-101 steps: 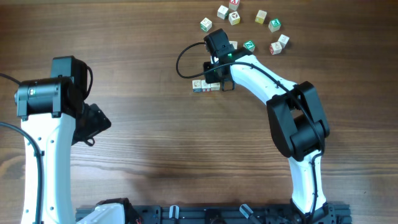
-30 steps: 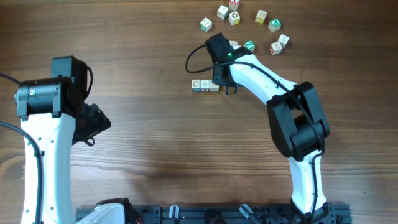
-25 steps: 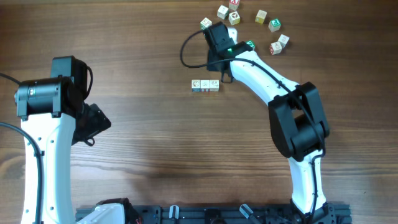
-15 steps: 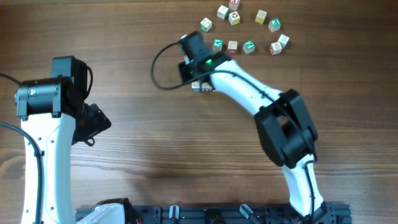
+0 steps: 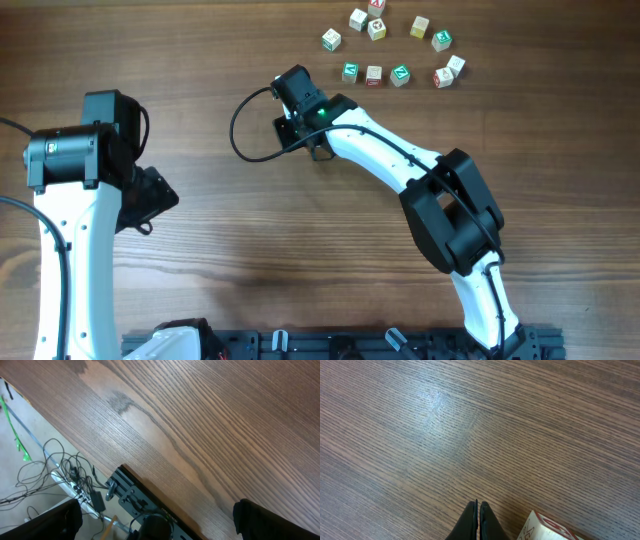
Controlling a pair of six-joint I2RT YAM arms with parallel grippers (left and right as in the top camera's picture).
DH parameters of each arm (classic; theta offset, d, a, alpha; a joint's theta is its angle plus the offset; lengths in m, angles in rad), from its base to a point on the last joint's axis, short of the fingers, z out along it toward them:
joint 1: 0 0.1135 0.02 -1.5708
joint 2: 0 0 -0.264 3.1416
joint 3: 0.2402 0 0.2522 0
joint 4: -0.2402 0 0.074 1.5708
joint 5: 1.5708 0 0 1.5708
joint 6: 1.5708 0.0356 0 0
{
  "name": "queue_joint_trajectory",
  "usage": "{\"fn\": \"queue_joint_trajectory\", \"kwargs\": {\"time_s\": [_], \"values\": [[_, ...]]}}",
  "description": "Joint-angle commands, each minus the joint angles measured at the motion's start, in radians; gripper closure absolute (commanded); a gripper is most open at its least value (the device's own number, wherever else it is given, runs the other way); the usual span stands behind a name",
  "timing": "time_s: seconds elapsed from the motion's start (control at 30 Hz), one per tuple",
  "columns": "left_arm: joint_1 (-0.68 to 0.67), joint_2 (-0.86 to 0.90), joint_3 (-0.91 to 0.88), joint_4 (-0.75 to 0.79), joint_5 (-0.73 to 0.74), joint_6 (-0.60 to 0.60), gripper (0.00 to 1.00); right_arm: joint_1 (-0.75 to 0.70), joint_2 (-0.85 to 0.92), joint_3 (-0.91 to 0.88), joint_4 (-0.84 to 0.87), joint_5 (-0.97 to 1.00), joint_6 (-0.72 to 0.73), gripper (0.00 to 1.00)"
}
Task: Form a horizontal line
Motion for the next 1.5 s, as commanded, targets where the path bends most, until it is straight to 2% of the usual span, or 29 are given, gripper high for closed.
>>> {"fn": "queue_joint_trajectory", "kwargs": {"time_s": [0.0,0.6,1.47], "values": [[0.005,-0.016,-0.005,0.0,-0.013,-0.003,0.0,-0.002,0.003,-0.011,-0.009,0.057,0.041,0.95],[0.005,-0.016,-0.005,0.0,-0.013,-0.003,0.0,-0.002,0.059,-0.011,-0.002,0.02,0.038,0.95],[0.005,-0.016,-0.005,0.0,-0.013,-0.003,0.0,-0.002,0.059,-0.011,-0.021,0.132,0.069,0.95]]}}
